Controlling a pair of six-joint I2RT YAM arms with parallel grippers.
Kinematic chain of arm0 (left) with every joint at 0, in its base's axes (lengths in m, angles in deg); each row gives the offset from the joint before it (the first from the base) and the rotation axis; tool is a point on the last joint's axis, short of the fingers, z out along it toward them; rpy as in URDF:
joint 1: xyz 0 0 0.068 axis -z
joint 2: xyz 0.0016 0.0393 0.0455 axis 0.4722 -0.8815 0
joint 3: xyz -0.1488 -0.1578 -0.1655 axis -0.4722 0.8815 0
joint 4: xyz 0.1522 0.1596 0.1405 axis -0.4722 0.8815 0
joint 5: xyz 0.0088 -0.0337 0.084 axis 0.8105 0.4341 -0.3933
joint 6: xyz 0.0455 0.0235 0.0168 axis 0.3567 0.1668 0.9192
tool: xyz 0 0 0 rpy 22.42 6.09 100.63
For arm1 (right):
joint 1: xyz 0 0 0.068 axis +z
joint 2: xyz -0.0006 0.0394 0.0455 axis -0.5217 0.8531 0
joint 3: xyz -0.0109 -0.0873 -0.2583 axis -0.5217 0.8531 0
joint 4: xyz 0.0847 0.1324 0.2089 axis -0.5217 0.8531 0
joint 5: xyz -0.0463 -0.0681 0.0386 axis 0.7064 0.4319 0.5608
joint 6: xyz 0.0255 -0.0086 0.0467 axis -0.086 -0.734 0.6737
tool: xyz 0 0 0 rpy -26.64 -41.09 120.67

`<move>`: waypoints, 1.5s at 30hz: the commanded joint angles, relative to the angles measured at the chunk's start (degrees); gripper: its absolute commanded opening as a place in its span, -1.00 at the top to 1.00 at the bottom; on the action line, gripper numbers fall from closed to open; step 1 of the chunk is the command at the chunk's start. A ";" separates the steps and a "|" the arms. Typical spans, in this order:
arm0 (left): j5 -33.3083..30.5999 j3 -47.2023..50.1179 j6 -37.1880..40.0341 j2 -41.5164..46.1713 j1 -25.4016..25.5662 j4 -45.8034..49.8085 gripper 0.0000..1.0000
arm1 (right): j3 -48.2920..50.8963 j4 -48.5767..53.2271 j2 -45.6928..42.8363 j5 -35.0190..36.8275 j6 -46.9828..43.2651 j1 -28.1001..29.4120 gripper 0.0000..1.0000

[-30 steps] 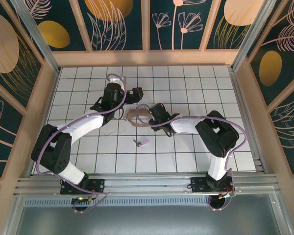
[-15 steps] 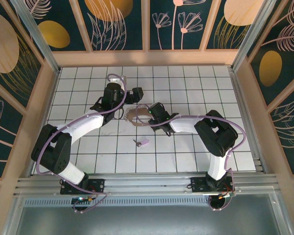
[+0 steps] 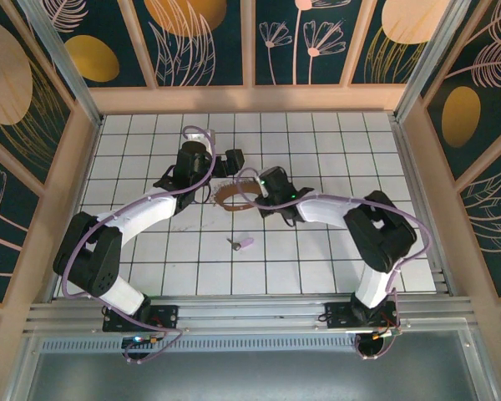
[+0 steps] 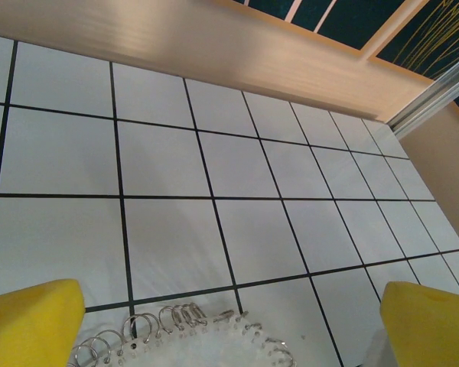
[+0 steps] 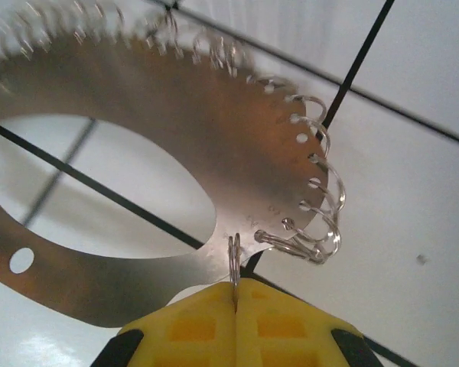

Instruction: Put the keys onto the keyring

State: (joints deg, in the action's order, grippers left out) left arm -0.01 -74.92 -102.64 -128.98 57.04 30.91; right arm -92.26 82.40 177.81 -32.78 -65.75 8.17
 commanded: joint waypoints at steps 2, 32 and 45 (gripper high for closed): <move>1.34 -0.59 -1.03 1.51 -0.39 -0.99 -0.98 | -0.24 -3.19 -6.30 -13.42 2.36 -4.00 1.00; 19.03 3.05 4.03 3.30 -0.39 -10.89 -0.60 | 7.82 -23.66 -15.59 -53.48 11.34 -18.45 1.00; 33.35 1.60 8.46 1.46 -0.39 -15.67 -0.05 | 3.90 -19.69 -13.65 -63.96 8.05 -20.56 1.00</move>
State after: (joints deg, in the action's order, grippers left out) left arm 28.07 -71.77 -96.58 -127.05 57.04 18.25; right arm -85.58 62.92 164.41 -91.86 -55.54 -12.18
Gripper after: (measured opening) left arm 0.529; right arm 0.052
